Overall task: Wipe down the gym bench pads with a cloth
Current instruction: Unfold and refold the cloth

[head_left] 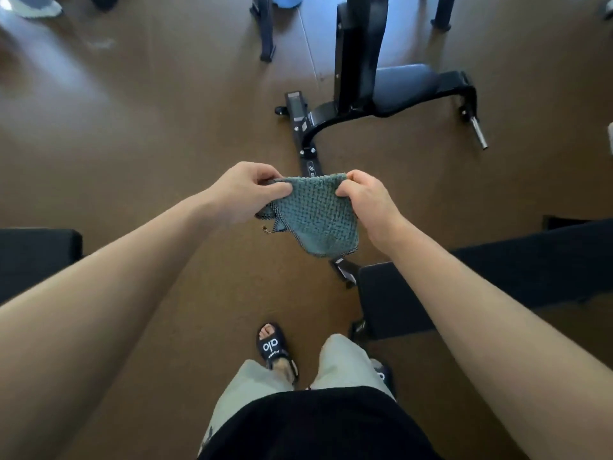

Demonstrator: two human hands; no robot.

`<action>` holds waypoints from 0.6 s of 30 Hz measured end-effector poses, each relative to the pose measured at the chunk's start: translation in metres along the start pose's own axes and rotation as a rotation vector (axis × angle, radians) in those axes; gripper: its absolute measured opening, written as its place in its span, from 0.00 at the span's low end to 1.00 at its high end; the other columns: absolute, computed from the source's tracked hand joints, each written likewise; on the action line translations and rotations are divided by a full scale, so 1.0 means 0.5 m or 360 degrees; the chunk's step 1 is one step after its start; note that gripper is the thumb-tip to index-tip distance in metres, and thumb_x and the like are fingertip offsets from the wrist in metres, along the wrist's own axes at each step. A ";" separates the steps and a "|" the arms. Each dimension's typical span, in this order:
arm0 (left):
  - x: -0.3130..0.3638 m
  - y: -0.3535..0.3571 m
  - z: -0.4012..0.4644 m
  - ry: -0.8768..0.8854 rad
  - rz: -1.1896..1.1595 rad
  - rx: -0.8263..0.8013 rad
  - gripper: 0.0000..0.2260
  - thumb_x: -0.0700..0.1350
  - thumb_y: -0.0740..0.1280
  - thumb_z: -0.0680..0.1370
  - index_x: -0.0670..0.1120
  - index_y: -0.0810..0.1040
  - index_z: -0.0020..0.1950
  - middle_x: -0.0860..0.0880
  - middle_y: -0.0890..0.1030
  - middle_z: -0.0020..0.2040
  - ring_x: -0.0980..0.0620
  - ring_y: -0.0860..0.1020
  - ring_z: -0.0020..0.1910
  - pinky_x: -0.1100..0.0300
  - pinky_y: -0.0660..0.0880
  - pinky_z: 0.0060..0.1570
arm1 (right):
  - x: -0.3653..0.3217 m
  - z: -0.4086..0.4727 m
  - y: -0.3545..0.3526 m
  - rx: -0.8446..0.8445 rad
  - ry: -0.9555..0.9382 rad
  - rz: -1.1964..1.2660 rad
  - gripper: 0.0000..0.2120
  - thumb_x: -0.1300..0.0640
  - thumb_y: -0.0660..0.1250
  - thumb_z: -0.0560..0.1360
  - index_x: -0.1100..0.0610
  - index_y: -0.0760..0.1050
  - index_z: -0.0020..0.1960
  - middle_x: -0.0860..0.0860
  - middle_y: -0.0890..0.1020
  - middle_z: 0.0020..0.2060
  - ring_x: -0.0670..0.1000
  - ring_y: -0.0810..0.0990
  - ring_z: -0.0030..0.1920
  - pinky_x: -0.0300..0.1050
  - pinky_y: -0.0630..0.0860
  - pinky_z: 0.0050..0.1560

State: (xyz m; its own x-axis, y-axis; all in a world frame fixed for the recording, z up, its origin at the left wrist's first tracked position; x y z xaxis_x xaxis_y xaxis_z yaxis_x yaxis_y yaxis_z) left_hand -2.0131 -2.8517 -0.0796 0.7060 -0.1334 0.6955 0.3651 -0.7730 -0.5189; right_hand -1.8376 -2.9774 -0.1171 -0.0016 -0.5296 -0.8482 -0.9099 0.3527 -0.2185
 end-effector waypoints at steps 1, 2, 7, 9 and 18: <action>-0.003 -0.028 0.013 0.0015 -0.0024 -0.0012 0.06 0.51 0.67 0.82 0.52 0.82 0.49 0.52 0.83 0.46 0.54 0.80 0.44 0.58 0.78 0.43 | -0.013 0.011 0.016 0.0044 0.0022 0.0041 0.06 0.60 0.60 0.80 0.57 0.74 0.45 0.53 0.76 0.43 0.52 0.74 0.45 0.51 0.70 0.47; -0.004 -0.052 0.027 0.0028 -0.0036 -0.0024 0.06 0.51 0.67 0.82 0.52 0.82 0.49 0.52 0.83 0.46 0.55 0.80 0.44 0.60 0.77 0.42 | -0.025 0.022 0.029 0.0081 0.0048 0.0084 0.06 0.60 0.60 0.80 0.57 0.74 0.45 0.53 0.77 0.43 0.52 0.75 0.46 0.52 0.70 0.48; 0.001 -0.148 0.134 0.0101 0.0077 -0.0106 0.06 0.51 0.67 0.83 0.52 0.81 0.49 0.53 0.82 0.45 0.57 0.79 0.42 0.68 0.71 0.37 | -0.087 0.108 0.068 0.0218 0.0088 0.0160 0.07 0.58 0.59 0.81 0.55 0.75 0.49 0.54 0.79 0.47 0.54 0.77 0.50 0.54 0.74 0.50; 0.009 -0.185 0.189 0.0117 0.0118 -0.0116 0.06 0.51 0.67 0.82 0.51 0.81 0.48 0.53 0.82 0.43 0.57 0.78 0.39 0.71 0.71 0.33 | -0.108 0.154 0.074 0.0258 0.0096 0.0189 0.07 0.57 0.59 0.82 0.55 0.75 0.51 0.54 0.80 0.50 0.56 0.79 0.53 0.55 0.76 0.53; 0.039 -0.379 0.499 0.0149 0.0244 -0.0145 0.06 0.46 0.67 0.83 0.44 0.81 0.51 0.48 0.82 0.44 0.60 0.80 0.31 0.68 0.74 0.30 | -0.248 0.480 0.093 0.0272 0.0062 0.0075 0.09 0.57 0.57 0.84 0.56 0.74 0.58 0.51 0.80 0.52 0.51 0.79 0.53 0.51 0.76 0.52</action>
State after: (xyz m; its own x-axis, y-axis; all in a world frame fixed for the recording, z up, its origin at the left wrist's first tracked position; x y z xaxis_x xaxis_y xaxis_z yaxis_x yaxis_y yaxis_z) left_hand -1.9170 -2.5533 -0.0917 0.6881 -0.3079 0.6571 0.1980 -0.7915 -0.5782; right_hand -1.7801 -2.7103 -0.1379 -0.0619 -0.5378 -0.8408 -0.8248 0.5019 -0.2604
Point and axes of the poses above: each hand's wrist, its own z-axis towards the middle knuckle, its own y-axis out of the palm, x = y × z, the point moved 1 cm from there along z, towards the middle knuckle
